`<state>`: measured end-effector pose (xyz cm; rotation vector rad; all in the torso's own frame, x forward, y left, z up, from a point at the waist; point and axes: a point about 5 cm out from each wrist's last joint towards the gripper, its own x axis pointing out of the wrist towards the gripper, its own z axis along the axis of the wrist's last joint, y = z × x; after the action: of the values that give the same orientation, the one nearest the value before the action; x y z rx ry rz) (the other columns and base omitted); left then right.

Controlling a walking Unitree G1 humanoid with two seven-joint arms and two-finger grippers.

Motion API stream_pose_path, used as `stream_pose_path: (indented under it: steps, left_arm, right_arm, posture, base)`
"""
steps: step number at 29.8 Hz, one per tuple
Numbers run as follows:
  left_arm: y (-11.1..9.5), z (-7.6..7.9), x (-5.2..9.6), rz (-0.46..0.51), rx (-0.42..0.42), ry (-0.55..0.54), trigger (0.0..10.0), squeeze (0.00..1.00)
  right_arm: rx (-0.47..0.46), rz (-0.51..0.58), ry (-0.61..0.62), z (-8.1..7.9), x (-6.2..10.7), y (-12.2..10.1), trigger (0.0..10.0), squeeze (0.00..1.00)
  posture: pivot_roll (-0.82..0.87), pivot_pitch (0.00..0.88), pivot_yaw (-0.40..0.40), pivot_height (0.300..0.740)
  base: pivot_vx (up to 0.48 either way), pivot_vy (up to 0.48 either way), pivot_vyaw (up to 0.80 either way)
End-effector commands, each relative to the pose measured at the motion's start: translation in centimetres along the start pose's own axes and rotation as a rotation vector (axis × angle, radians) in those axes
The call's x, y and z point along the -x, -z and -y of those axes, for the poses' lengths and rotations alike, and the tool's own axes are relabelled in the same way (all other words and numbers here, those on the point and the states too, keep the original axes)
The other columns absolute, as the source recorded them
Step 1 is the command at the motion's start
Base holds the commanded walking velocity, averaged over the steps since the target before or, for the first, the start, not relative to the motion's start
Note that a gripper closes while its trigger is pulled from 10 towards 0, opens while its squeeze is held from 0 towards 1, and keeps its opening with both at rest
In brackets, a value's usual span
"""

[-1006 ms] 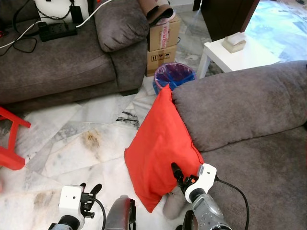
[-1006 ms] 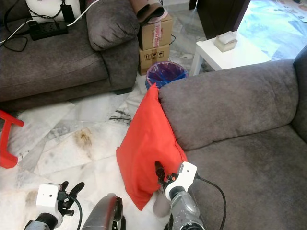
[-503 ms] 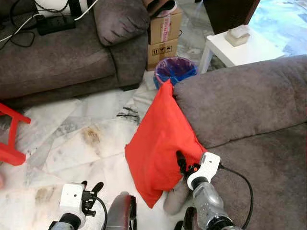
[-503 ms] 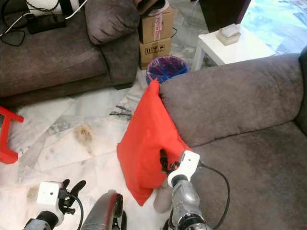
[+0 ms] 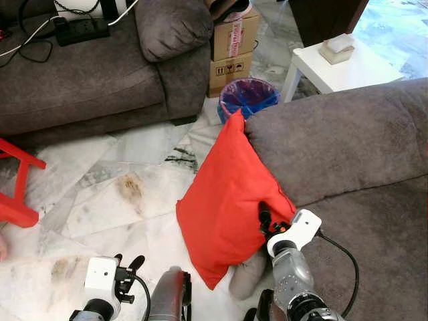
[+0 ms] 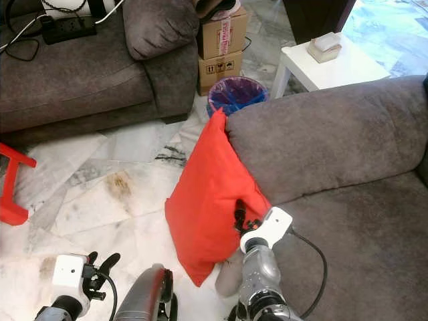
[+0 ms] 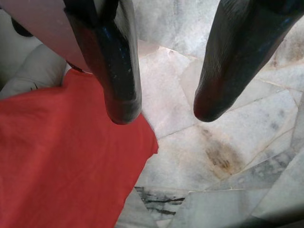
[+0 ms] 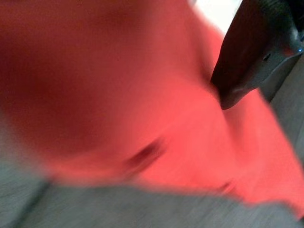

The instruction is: Move the pillow to the sofa from floor

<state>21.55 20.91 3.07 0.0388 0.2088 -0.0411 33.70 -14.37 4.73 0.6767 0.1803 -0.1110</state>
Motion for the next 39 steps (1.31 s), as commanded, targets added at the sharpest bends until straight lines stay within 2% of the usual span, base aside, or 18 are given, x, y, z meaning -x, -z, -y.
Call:
stream_pose_path:
  steps: [1,7,10,16,19,35,39]
  left_arm:
    - [0.9,0.1,0.6,-0.045,0.007,-0.001,10.0,0.0]
    - [0.8,0.2,0.5,-0.042,0.01,0.001,10.0,0.0]
    - [0.8,0.2,0.5,-0.043,0.011,0.001,10.0,0.0]
    - [0.9,0.3,0.4,-0.044,0.012,0.003,10.0,0.0]
    - [0.9,0.4,0.4,-0.045,0.014,0.004,10.0,0.0]
    - [0.8,0.5,0.3,-0.04,0.016,0.005,10.0,0.0]
    - [0.8,0.6,0.2,-0.04,0.018,0.008,10.0,0.0]
  right_arm:
    - [-0.033,0.002,0.038,0.5,0.2,0.3,10.0,0.0]
    - [-0.067,0.021,0.051,0.8,0.1,-0.2,10.0,0.0]
    - [-0.071,-0.003,0.025,0.5,0.1,0.2,10.0,0.0]
    - [0.076,-0.18,-0.04,0.0,0.9,2.8,10.0,0.0]
    - [0.054,-0.194,-0.064,0.0,1.3,3.6,0.0,0.0]
    - [-0.09,-0.088,-0.063,-0.9,0.4,2.0,0.0,0.0]
    - [-0.051,-0.125,-0.081,-0.9,0.7,2.6,0.0,0.0]
  posture:
    - [0.36,0.342,0.017,0.635]
    - [0.35,0.341,0.015,0.635]
    - [0.35,0.34,0.014,0.635]
    - [0.35,0.34,0.012,0.635]
    - [0.35,0.34,0.012,0.635]
    - [0.35,0.342,0.011,0.635]
    - [0.35,0.34,0.007,0.635]
  base:
    - [0.0,0.0,0.0]
    - [0.0,0.0,0.0]
    - [0.0,0.0,0.0]
    - [0.0,0.0,0.0]
    - [0.0,0.0,0.0]
    - [0.0,0.0,0.0]
    - [0.0,0.0,0.0]
